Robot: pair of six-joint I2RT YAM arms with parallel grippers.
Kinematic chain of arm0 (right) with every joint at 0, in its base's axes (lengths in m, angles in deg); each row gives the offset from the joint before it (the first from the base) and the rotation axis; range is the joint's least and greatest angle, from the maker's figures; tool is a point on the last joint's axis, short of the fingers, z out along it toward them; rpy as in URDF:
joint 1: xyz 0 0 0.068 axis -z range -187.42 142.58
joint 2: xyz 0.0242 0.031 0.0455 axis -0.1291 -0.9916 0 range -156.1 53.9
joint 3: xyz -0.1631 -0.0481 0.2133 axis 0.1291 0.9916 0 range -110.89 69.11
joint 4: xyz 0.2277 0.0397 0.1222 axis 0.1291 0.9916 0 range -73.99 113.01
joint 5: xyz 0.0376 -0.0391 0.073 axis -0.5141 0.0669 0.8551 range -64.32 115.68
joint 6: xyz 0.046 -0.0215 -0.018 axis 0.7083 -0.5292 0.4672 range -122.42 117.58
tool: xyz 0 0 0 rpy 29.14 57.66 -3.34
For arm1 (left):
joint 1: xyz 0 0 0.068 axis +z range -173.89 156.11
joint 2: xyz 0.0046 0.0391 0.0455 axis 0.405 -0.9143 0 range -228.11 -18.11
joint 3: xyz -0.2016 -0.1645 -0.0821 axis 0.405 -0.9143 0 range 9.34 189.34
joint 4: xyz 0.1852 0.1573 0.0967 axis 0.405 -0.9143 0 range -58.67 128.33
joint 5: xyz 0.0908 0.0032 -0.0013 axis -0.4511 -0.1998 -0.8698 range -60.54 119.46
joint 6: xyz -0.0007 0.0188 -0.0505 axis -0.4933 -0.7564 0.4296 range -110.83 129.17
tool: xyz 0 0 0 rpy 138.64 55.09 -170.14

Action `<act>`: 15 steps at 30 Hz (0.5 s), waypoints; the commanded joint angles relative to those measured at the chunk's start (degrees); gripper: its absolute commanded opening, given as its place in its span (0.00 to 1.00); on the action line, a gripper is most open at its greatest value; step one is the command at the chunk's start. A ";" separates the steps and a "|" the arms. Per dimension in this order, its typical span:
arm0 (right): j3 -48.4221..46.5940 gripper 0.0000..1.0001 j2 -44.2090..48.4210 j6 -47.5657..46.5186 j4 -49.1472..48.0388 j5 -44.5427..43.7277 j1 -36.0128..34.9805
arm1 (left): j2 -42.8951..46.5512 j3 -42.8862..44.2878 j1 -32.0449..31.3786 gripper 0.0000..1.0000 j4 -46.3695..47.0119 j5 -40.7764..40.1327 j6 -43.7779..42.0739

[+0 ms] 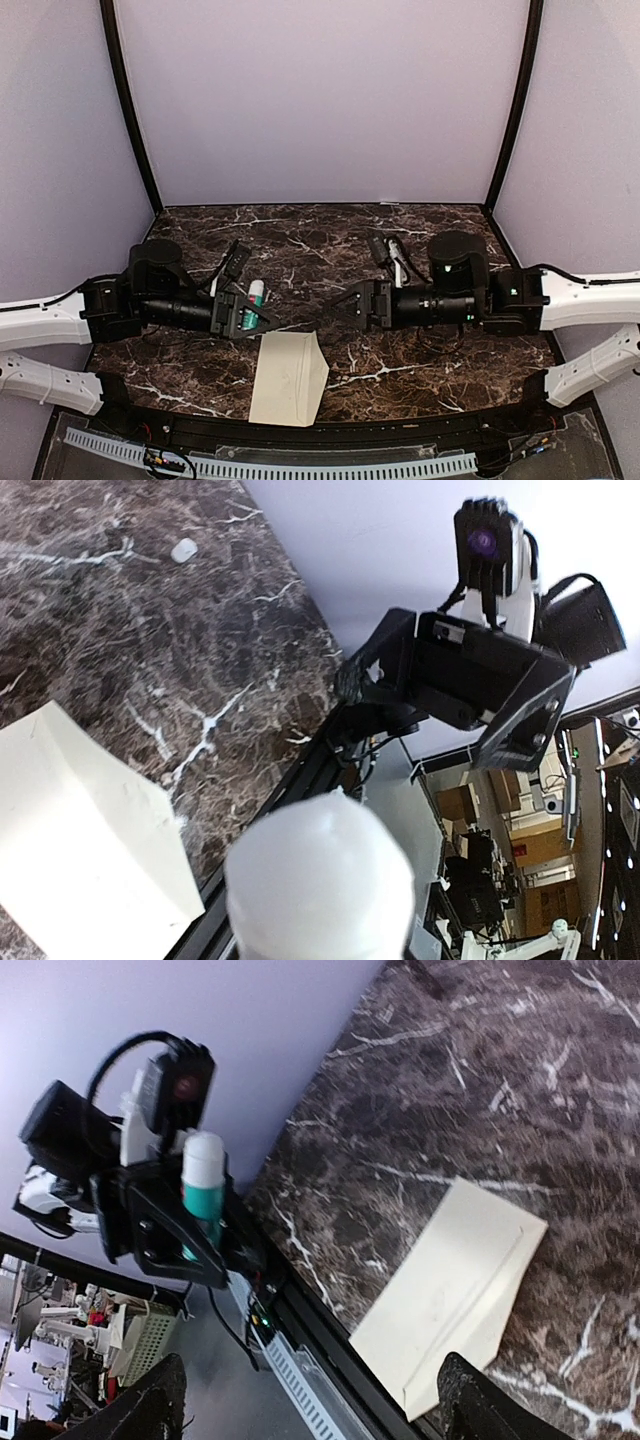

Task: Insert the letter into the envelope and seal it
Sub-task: Seal the envelope flap on the envelope.

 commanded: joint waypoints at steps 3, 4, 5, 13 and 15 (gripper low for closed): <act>7.34 0.79 -4.57 8.85 5.44 -3.50 -4.87 | 2.11 -5.80 1.41 0.00 -4.61 -3.01 2.18; 8.22 0.76 -5.18 9.82 3.89 -3.18 -4.92 | 2.15 -6.39 1.47 0.00 -4.66 -3.49 2.43; 9.06 0.74 -5.76 10.60 2.46 -3.07 -4.90 | 2.15 -7.64 1.58 0.00 -4.60 -3.83 2.95; 8.45 0.55 -15.02 12.87 -3.01 -3.74 -3.74 | 2.50 -12.37 2.50 0.00 -3.61 -4.39 3.85; 8.21 0.52 -17.17 12.81 -4.75 -2.76 -3.33 | 2.32 -12.97 2.62 0.00 -3.32 -4.33 3.65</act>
